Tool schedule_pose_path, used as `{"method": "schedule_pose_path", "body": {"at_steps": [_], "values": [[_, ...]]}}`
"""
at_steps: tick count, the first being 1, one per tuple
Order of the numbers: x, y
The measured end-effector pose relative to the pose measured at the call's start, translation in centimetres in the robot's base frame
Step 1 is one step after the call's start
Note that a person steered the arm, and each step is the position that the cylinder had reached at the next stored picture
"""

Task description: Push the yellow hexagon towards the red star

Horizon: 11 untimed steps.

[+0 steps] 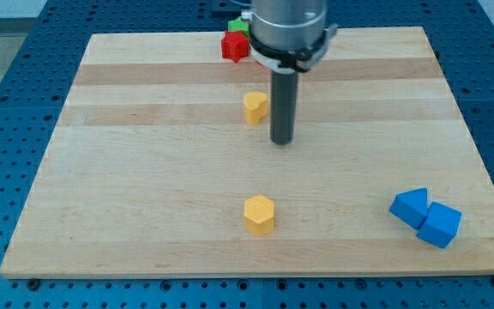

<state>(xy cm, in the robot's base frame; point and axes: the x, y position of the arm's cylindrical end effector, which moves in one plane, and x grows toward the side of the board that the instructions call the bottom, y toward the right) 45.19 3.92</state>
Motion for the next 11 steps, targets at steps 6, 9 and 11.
{"method": "schedule_pose_path", "body": {"at_steps": [6, 9, 11], "values": [[7.7, -8.4], [-3.2, -9.8], [-11.3, -9.8]]}}
